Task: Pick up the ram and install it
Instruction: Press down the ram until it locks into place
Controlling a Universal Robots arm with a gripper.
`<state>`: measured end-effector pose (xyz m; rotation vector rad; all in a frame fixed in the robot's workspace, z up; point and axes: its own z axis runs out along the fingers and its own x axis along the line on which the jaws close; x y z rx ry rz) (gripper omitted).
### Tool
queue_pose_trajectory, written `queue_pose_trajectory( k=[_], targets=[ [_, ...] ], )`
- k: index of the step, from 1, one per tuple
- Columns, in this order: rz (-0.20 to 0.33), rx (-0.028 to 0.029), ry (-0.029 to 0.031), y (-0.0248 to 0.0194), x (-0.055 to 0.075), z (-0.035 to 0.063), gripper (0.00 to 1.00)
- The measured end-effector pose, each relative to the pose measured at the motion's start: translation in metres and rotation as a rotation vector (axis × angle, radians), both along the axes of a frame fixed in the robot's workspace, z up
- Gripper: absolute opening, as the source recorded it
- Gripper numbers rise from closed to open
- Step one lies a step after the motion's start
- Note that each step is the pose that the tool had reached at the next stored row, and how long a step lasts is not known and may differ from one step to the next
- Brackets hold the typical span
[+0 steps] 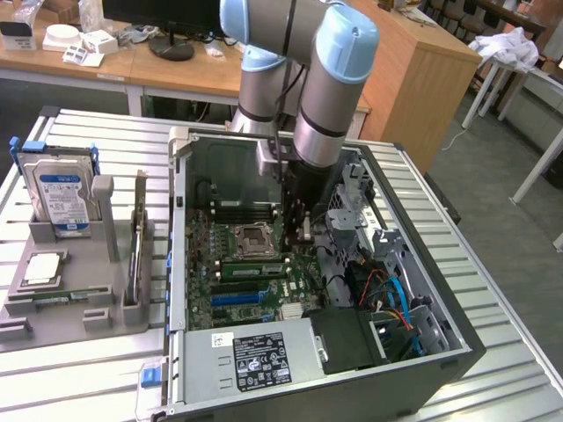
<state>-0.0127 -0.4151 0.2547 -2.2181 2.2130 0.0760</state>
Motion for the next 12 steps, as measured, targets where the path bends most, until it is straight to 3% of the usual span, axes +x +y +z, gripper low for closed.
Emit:
queue_pose_trajectory(
  k=[12],
  targets=[
    [0.0,0.0003,-0.0004,0.0006,-0.054,-0.001,0.11]
  ],
)
